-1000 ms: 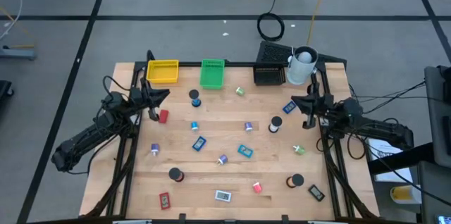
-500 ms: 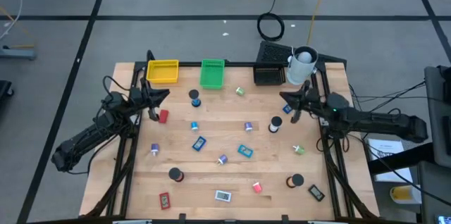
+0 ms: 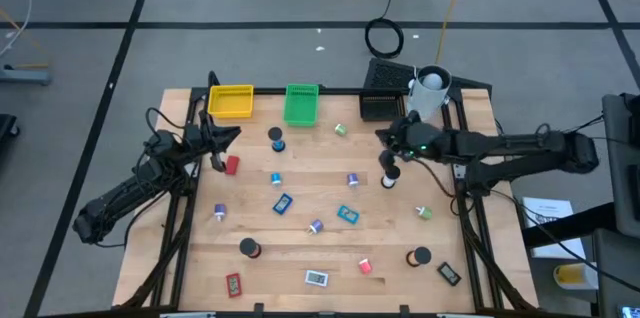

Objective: Pick & Place Office items
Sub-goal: Put the right blue charger adapter into the black bin

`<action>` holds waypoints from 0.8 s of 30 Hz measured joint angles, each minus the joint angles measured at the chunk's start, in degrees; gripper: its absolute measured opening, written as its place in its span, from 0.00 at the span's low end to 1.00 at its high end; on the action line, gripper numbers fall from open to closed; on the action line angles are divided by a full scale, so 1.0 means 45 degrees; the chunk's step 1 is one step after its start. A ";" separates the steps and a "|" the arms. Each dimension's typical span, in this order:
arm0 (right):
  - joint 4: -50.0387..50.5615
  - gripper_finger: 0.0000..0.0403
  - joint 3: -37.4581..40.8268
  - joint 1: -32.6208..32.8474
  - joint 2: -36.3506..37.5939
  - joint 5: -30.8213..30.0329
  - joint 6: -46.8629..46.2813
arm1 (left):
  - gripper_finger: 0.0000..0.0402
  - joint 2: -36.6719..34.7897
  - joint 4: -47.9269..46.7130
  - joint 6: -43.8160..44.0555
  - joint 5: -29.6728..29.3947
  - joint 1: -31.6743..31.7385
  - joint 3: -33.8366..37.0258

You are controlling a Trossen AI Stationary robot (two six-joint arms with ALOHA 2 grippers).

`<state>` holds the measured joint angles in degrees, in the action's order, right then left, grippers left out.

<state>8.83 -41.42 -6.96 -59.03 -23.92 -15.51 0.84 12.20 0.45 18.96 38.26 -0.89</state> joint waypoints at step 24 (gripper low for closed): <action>0.5716 0.20 -0.6493 0.1928 -0.6692 0.0488 -0.5699 | 0.12 0.0000 0.0001 0.0000 -0.0004 0.0000 0.0000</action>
<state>34.56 -70.64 1.72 -89.14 -21.72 -41.15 0.84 12.21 0.45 18.94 38.26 -0.89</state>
